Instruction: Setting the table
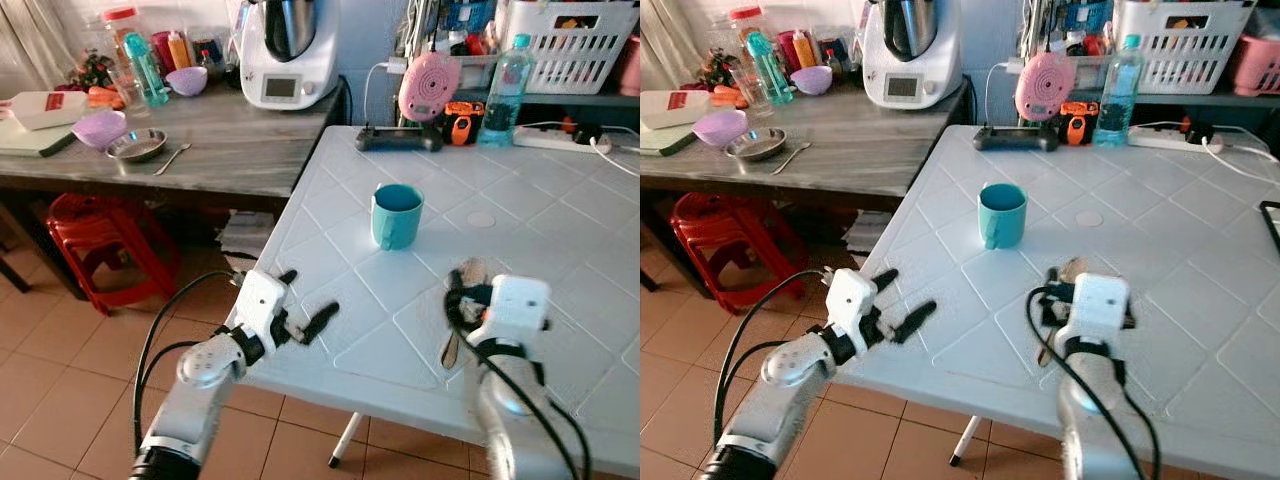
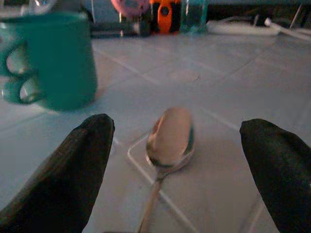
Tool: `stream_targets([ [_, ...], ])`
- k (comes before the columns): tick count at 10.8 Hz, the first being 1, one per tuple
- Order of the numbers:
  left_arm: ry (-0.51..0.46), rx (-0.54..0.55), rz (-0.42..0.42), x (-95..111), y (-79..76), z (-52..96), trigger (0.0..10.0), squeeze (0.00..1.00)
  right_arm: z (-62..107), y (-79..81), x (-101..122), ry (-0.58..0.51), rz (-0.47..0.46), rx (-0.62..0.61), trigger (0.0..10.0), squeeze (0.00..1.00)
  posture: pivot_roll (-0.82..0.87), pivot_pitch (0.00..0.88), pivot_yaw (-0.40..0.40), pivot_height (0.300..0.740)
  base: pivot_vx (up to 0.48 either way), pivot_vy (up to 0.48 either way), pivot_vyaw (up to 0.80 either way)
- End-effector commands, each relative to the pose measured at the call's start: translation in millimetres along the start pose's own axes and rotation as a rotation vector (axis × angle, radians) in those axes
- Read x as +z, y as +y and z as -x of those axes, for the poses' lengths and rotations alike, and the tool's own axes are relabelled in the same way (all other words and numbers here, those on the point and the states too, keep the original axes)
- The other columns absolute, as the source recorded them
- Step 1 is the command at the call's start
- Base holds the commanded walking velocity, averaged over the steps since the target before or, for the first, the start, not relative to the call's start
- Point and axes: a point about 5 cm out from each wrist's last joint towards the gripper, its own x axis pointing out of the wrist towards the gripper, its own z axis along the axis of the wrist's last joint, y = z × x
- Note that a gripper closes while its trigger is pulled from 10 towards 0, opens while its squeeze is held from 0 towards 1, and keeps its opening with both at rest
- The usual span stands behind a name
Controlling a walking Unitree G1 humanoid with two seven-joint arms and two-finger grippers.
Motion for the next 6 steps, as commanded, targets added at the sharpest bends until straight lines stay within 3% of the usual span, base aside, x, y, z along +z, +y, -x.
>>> stream_targets([
  [1, 0.002, -0.047, -0.017, 2.8, 2.4, 2.5, 10.0, 0.00, -0.5, 4.3, -4.4, 0.037, -0.005, 0.015, 10.0, 0.00, -0.03, 0.000, 0.091, 0.740, 0.000, 0.000, 0.00],
  [4, 0.018, -0.165, -0.015, 2.9, -2.2, 8.1, 10.0, 0.00, -1.4, 1.6, -19.2, 0.156, -0.031, -0.019, 10.0, 0.00, -0.03, 0.000, 0.090, 0.740, 0.000, 0.000, 0.00],
  [6, 0.024, -0.178, -0.021, 2.2, -3.7, 7.3, 10.0, 0.00, -4.3, 0.5, -22.3, 0.191, -0.068, -0.032, 10.0, 0.00, -0.03, 0.000, 0.089, 0.740, 0.000, 0.000, 0.00],
])
